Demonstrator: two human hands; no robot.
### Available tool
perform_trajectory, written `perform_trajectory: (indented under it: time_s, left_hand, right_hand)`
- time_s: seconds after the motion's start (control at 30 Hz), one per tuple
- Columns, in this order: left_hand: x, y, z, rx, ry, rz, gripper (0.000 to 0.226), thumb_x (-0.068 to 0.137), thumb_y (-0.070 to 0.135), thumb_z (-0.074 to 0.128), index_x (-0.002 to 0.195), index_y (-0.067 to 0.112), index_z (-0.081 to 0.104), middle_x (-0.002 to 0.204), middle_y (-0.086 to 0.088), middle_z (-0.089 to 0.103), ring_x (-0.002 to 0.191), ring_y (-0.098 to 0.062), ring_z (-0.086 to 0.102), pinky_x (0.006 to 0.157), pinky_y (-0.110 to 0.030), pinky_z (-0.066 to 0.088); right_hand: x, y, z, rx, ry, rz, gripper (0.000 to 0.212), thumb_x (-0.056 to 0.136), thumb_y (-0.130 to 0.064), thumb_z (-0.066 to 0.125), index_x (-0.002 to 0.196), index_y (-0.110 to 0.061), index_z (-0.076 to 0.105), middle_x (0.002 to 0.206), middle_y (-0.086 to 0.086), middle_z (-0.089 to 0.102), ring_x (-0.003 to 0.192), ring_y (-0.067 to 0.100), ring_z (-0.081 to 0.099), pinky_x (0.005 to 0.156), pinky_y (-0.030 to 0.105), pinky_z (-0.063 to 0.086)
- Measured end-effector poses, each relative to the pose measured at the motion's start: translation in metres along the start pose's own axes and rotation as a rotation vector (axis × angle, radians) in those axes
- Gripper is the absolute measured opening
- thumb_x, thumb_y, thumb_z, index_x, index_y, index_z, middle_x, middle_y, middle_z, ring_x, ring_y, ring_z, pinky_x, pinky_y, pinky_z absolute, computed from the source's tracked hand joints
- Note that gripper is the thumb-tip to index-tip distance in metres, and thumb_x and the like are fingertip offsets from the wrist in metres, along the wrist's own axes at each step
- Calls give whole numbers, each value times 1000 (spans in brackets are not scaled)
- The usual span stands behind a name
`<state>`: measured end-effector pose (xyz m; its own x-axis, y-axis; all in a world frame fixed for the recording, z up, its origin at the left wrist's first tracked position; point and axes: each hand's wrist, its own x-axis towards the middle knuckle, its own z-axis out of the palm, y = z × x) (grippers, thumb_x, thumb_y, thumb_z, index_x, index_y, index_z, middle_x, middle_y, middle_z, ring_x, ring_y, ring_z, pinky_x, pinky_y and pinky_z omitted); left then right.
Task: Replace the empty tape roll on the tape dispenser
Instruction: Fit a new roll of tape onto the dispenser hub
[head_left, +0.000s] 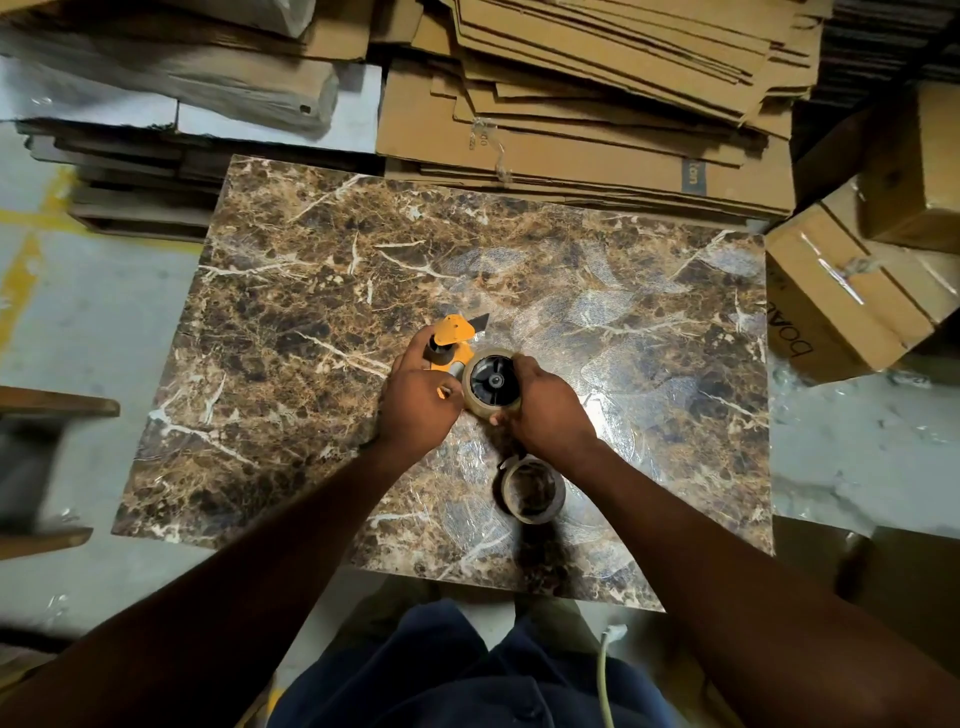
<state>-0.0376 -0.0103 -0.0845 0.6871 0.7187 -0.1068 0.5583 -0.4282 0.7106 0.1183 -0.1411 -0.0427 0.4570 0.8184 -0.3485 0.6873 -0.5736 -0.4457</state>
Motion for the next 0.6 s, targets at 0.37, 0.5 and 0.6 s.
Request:
perform_trajectory:
  time_s: [0.37,0.5,0.6]
  left_hand:
    - [10,-18,18,-130,24,-67,30,83,42,64,82,15,78,171,18,31,142,-18,56,108,-47,54]
    - [11,-11,11,-34,-25,-53,20,88,29,64,80,17,78,174,16,25,146,-24,52,107,-51,54]
    - [3,-2,-1,42,-72,-4,9,89,15,71,88,18,79,176,8,23,149,-32,43,110,-53,50]
  right_hand:
    - [-7,-2,3,1,49,31,70,87,-33,78,141,-9,42,121,15,66,94,37,70,76,43,59]
    - [-7,-2,2,21,50,57,67,85,-32,80,137,-12,43,118,14,69,94,37,70,76,45,59]
    - [-5,-1,1,7,22,57,65,84,-31,81,133,-12,43,119,15,67,96,38,69,78,46,59]
